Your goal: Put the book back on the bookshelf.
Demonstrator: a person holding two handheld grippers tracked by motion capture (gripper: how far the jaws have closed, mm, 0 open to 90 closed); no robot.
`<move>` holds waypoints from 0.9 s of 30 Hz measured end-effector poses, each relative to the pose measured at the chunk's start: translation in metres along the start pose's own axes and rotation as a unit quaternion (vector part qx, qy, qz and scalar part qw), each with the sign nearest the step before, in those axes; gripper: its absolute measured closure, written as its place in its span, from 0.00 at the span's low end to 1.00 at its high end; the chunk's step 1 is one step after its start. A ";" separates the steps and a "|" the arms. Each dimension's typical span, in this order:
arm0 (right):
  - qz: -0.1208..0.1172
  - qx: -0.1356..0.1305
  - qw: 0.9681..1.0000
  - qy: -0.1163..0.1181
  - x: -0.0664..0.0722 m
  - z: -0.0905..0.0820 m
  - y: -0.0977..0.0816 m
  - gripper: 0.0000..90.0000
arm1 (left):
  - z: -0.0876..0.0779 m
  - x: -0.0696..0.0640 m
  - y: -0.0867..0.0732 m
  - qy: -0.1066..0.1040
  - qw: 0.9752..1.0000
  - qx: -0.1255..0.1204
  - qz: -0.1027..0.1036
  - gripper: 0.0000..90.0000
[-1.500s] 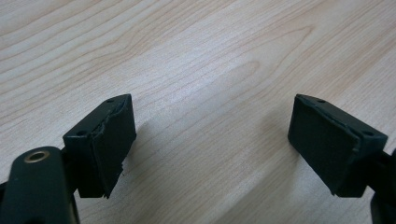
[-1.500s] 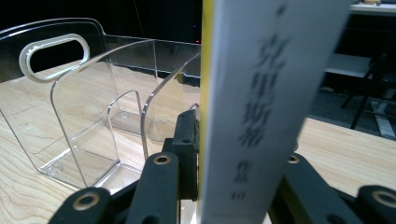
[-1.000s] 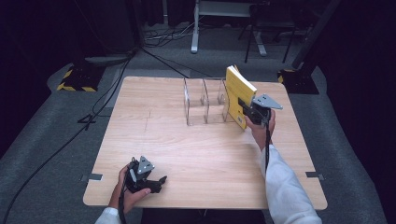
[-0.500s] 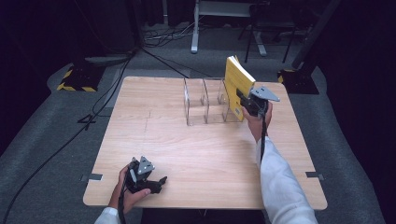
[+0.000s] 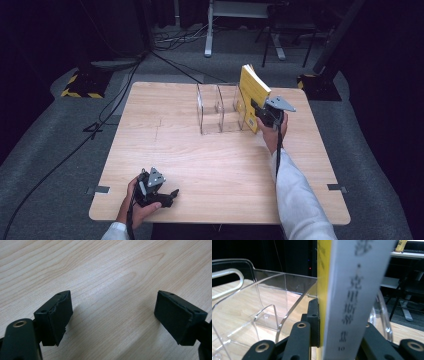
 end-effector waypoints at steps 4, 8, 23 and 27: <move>0.005 0.002 1.000 -0.002 -0.001 -0.003 -0.001 0.83 | 0.000 0.000 0.000 0.000 1.000 0.000 -0.001 0.17; -0.001 0.007 1.000 -0.005 -0.001 -0.007 -0.002 0.81 | 0.000 0.000 0.000 0.000 1.000 0.000 -0.001 0.17; -0.038 0.039 0.999 0.007 -0.008 -0.020 -0.005 0.76 | 0.000 -0.001 0.000 0.001 1.000 0.000 -0.003 0.17; -0.057 0.046 0.997 0.021 -0.012 -0.026 -0.005 0.76 | 0.000 -0.001 0.000 0.001 1.000 -0.001 -0.005 0.17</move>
Point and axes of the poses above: each handheld gripper's, and its own axes: z roughly forward along the jaws, y roughly out of its top, x roughly to its left, the point moved 5 cm from there along z, roughly forward along the jaws, and after that the axes turned 14 degrees about -y, right-handed, at the moved point
